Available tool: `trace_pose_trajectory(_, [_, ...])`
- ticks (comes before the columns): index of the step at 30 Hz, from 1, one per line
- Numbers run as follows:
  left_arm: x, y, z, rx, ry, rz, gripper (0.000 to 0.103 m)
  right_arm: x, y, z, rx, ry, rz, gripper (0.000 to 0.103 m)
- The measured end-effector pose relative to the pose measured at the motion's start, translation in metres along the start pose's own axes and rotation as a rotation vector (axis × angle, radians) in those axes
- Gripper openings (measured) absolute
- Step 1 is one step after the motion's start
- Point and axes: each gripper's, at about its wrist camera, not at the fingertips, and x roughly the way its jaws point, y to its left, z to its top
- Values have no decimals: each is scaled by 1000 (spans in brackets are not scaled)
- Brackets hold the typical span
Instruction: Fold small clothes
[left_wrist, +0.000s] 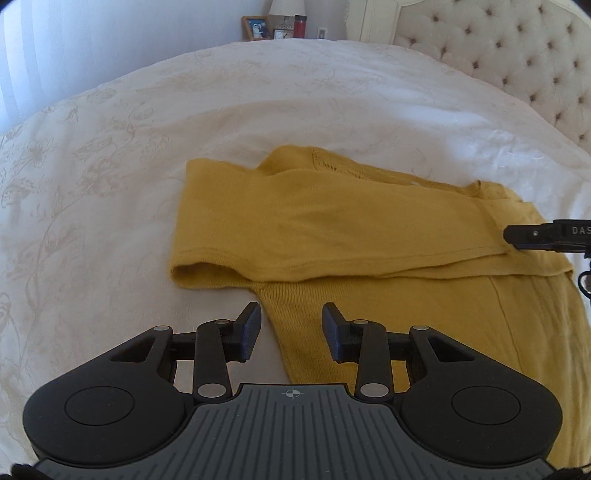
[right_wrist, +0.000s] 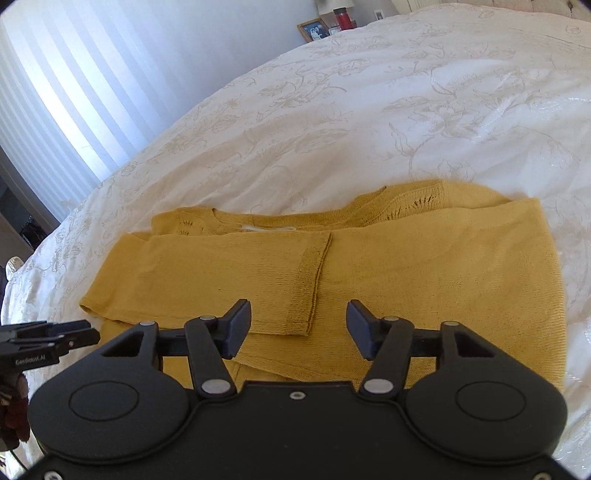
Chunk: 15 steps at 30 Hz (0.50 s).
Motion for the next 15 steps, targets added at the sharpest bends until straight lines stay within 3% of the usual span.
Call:
trace_pose_trajectory(10, [19,8,-20,-57,33,-30,41,24,7,1,6,6,-8,63])
trace_pose_trajectory(13, [20,8,-21,-43,31,-41,43,31,13,3,4,19,-10,50])
trace_pose_trajectory(14, [20,8,-22,-41,29,-46,43,34,15,4,1,26,-23,40])
trace_pose_trajectory(15, [19,9,-23,-45,25,-51,43,36,17,5,-6,34,-33,20])
